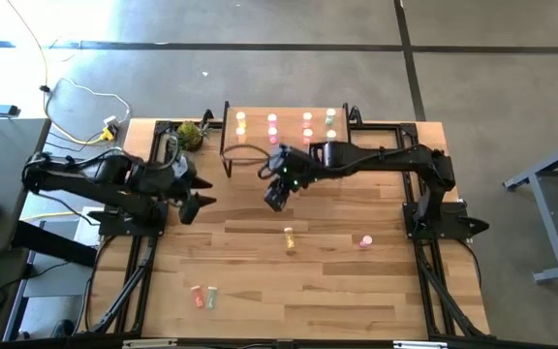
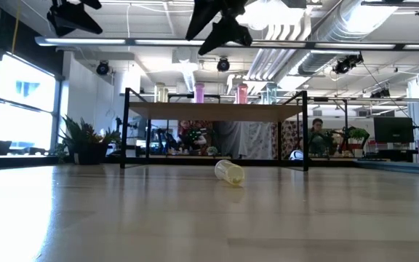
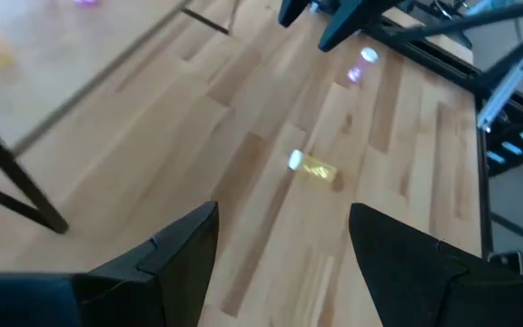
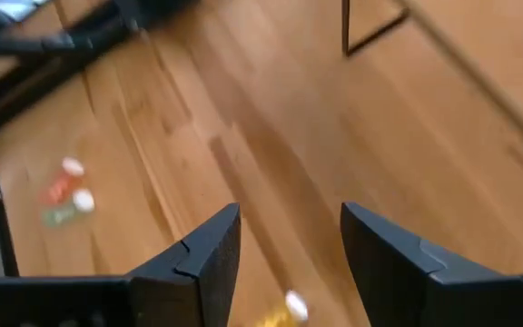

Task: Pick and place medicine bottles onto shelf by color
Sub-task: Put the red pill bottle on the shelf

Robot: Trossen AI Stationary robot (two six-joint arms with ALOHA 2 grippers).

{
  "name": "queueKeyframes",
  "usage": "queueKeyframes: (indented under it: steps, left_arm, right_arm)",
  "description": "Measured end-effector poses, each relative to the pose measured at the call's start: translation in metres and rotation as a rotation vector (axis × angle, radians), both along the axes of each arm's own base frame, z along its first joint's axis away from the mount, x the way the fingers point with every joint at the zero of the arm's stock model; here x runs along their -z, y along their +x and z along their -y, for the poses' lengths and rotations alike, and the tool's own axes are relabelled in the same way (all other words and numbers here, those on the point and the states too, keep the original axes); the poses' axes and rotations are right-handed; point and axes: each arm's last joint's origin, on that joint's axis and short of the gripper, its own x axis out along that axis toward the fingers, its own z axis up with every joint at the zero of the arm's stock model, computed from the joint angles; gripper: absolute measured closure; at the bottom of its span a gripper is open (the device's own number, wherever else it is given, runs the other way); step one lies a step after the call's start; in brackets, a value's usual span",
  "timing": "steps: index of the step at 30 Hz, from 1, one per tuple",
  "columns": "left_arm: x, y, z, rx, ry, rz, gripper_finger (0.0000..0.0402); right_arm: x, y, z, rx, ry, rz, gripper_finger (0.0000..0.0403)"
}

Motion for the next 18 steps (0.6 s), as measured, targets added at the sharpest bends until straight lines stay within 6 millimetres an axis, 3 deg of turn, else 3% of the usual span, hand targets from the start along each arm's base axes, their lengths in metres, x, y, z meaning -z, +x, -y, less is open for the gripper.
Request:
queueKeyframes:
  steps: [7,18]
  left_arm:
    - [0.007,0.011,0.026,0.045,0.028,-0.035,0.0163]
    - [0.027,0.028,0.066,0.104,-0.026,-0.125,0.0163]
  right_arm:
    - [0.011,-0.012,-0.038,0.002,-0.027,-0.138,0.0221]
    - [0.055,-0.032,-0.087,0.057,0.013,-0.331,0.0221]
